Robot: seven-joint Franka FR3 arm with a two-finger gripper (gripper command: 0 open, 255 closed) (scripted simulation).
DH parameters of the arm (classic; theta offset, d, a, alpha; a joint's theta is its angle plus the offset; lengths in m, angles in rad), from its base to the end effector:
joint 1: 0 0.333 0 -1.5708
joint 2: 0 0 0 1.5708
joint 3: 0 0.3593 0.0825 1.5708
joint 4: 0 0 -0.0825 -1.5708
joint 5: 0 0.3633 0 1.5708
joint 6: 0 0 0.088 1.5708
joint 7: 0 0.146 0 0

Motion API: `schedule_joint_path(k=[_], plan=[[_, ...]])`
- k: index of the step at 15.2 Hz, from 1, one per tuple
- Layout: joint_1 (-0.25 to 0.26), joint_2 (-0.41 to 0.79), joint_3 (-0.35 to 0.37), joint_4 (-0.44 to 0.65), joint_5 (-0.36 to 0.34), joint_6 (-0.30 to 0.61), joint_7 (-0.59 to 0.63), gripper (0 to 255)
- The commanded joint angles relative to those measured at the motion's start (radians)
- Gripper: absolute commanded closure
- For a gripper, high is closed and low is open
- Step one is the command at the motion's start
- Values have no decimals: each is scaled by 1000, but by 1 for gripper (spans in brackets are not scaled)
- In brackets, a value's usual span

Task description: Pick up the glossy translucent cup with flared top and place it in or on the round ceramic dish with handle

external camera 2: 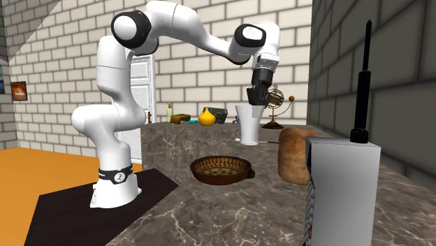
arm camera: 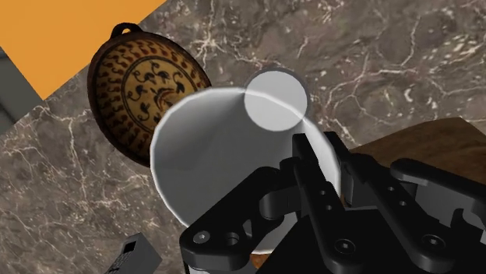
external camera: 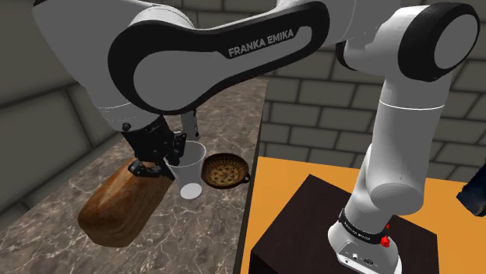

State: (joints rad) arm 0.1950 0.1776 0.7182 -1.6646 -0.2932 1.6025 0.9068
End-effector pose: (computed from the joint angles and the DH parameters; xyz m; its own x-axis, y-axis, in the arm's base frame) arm 0.3963 0.4029 0.5157 0.9987 0.0497 0.0129 0.0447 -0.9655 0.2566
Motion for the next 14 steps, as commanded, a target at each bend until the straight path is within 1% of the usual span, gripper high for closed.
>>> schedule_joint_path(k=[1,8,11,14], plan=[[4,2,2,28,0,-27,-3,255],[15,9,5,130,-4,-122,-16,255],[-54,-91,-20,50,47,-99,-107,255],[-107,-180,-58,-15,88,-84,-201,255]])
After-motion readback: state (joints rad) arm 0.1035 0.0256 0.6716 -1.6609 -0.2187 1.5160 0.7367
